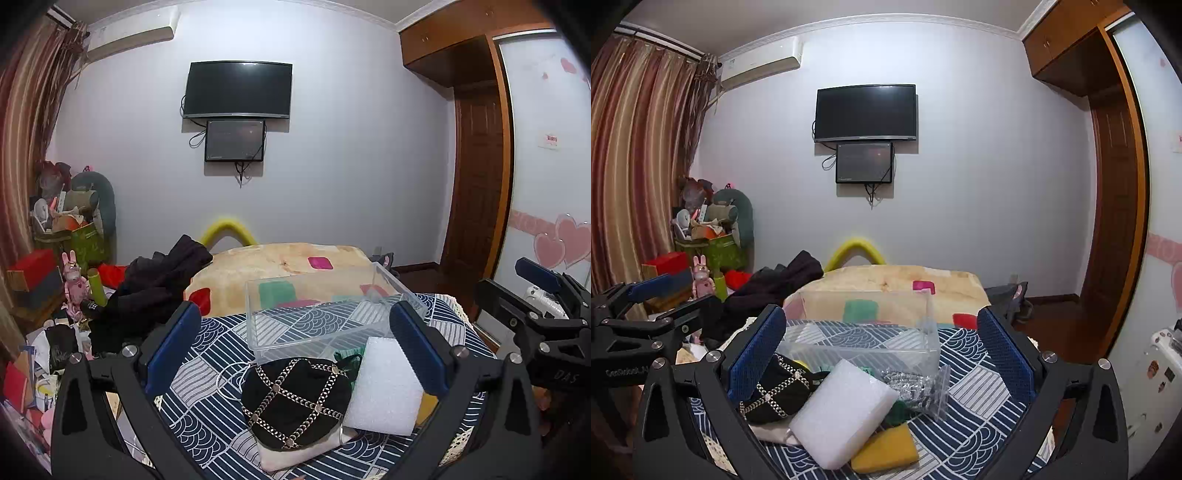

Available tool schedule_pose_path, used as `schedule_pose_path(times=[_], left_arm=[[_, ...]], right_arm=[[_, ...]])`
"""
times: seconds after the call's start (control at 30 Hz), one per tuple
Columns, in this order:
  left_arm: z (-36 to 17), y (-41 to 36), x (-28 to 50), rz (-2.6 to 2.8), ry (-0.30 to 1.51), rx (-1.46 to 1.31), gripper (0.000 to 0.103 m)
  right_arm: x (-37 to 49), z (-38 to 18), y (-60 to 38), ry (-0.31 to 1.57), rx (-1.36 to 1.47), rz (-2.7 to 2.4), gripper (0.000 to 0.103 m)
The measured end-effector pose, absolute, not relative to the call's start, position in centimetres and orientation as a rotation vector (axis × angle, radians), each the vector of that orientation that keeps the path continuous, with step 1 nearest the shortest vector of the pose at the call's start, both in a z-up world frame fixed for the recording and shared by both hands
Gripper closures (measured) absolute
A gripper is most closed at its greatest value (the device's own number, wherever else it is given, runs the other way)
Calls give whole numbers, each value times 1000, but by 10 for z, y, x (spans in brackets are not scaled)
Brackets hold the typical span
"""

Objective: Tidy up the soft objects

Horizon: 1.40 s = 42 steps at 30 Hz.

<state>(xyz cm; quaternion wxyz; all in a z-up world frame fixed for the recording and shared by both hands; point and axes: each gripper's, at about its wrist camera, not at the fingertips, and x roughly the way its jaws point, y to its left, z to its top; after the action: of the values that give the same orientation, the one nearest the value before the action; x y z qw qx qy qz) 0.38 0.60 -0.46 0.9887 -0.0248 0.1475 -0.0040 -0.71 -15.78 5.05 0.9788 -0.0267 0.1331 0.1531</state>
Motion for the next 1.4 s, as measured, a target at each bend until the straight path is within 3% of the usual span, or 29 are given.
schedule_pose_path(times=[1.4], left_arm=[[-6, 6, 0, 3, 290, -54, 0]], right_arm=[[-8, 49, -158, 267, -44, 309, 0]])
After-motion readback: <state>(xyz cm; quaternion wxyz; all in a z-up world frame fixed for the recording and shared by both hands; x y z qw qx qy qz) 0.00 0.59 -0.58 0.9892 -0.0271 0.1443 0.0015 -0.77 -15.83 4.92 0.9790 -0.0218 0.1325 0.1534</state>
